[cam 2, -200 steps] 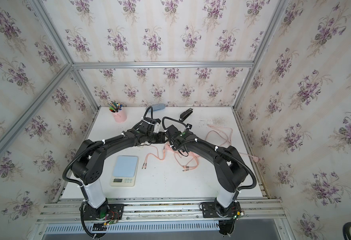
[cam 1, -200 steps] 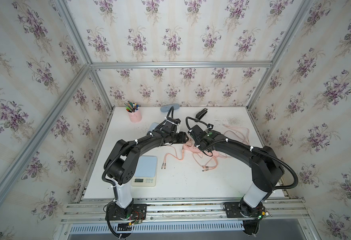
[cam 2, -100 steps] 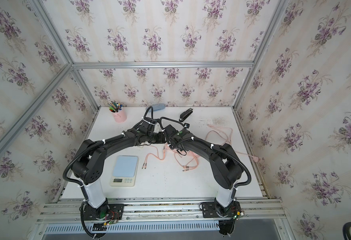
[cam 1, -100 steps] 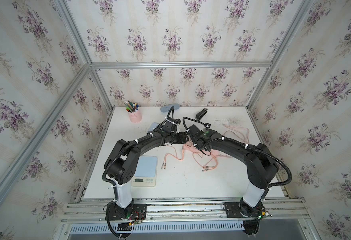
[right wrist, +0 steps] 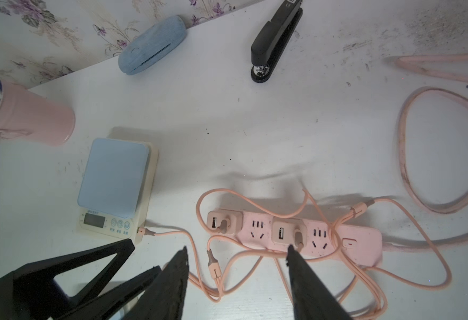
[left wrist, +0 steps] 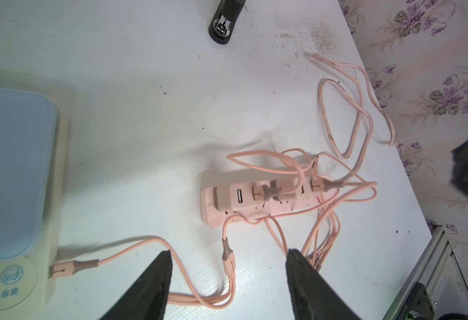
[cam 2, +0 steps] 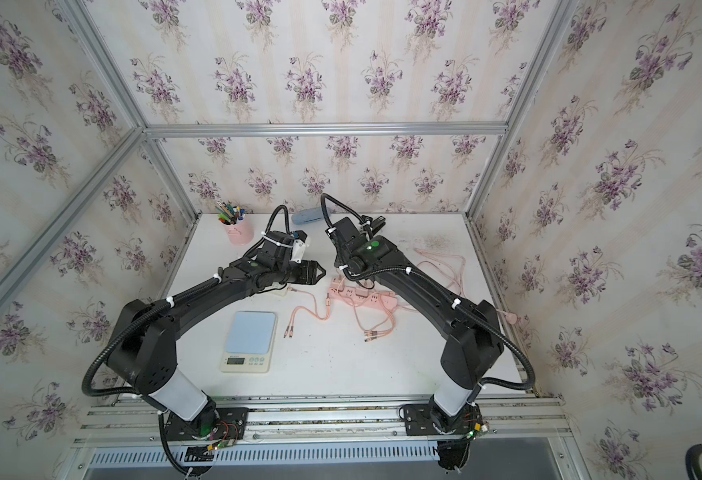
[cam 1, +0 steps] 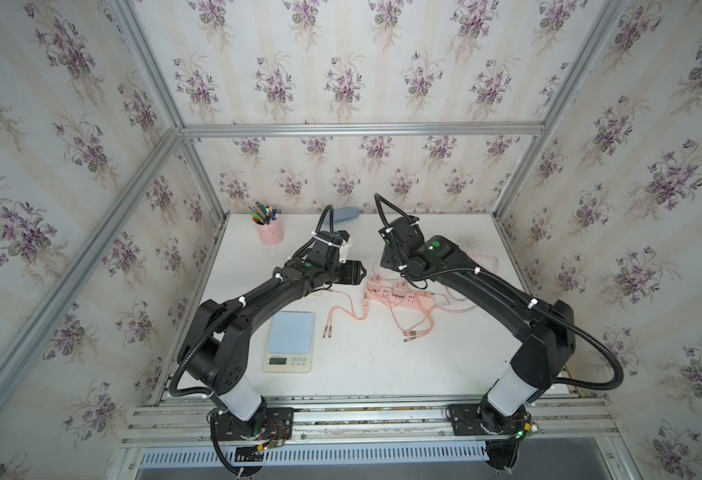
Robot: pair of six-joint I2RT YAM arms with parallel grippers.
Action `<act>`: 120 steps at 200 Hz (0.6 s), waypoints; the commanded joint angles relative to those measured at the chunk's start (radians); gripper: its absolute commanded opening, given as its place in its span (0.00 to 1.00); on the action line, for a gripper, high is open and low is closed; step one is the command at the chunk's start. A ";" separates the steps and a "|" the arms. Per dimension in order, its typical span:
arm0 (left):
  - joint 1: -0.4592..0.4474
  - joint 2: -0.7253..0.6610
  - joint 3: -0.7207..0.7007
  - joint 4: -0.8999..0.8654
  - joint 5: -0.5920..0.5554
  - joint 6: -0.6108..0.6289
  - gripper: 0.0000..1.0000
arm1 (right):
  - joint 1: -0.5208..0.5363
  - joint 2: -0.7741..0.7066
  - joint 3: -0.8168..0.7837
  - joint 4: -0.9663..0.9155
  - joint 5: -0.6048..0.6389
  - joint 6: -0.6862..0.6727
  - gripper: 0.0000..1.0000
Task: Charge the electronic scale
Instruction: Insert the charging cable into the plug, then pick up the charging cable from the center of the board.
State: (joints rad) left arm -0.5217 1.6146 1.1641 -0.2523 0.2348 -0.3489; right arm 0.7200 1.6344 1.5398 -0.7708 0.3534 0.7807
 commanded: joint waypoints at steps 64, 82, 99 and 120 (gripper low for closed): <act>-0.303 -0.151 -0.206 0.003 -0.158 0.216 0.58 | -0.228 -0.424 -0.627 0.070 -0.182 0.015 0.53; -0.387 -0.102 -0.208 0.027 -0.166 0.214 0.56 | -0.261 -0.447 -0.731 0.110 -0.238 0.009 0.53; -0.422 -0.035 -0.210 0.065 -0.147 0.167 0.49 | -0.290 -0.443 -0.818 0.184 -0.300 0.006 0.53; -0.441 0.027 -0.218 0.121 -0.129 0.110 0.44 | -0.314 -0.422 -0.888 0.274 -0.375 0.005 0.54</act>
State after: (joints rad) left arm -0.9443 1.5982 0.9546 -0.2089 0.1032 -0.1780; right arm 0.4236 1.1988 0.7055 -0.6312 0.0868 0.7811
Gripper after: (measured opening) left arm 0.452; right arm 0.536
